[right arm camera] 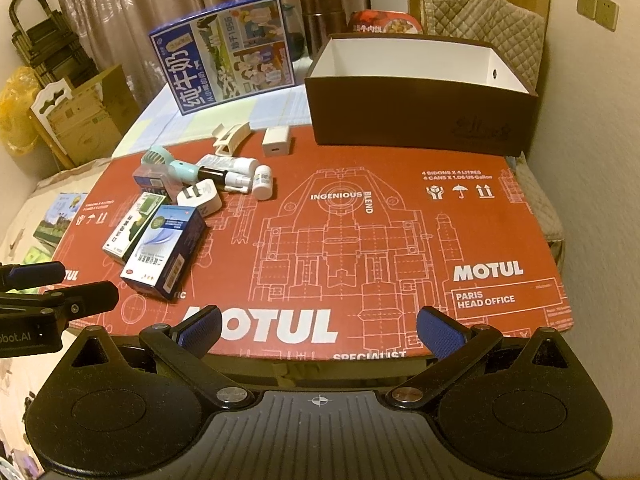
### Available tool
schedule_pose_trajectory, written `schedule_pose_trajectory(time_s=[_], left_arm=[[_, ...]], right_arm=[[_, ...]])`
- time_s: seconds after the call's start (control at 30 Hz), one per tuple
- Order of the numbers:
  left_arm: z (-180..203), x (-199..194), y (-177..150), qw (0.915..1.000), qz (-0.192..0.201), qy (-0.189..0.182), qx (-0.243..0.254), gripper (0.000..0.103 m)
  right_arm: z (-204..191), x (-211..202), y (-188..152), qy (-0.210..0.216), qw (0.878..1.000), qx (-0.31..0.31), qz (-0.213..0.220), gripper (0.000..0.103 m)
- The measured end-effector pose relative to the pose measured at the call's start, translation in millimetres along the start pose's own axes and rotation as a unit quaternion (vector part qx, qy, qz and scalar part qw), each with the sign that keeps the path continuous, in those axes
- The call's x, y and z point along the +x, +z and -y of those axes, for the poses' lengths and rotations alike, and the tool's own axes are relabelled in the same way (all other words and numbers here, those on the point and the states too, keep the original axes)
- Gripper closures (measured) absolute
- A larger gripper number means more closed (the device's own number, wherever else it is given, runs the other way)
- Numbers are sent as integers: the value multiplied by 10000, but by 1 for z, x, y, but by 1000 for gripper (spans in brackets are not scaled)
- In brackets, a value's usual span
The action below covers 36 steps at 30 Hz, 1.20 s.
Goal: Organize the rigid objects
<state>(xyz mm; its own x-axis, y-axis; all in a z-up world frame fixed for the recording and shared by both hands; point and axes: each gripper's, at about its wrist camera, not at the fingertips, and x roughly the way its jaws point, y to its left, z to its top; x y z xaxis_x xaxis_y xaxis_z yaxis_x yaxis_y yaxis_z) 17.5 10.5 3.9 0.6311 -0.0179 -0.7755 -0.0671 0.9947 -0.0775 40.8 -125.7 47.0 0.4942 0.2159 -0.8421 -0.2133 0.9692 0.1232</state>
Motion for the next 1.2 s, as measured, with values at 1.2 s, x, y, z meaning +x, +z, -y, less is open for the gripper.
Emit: schedule_pose_trajectory(time_s=[1.2], left_arm=[[-54,58,7,9992,-76,-251,296,20]], right_arm=[[-23,39,3,206,9992,251,221,2]])
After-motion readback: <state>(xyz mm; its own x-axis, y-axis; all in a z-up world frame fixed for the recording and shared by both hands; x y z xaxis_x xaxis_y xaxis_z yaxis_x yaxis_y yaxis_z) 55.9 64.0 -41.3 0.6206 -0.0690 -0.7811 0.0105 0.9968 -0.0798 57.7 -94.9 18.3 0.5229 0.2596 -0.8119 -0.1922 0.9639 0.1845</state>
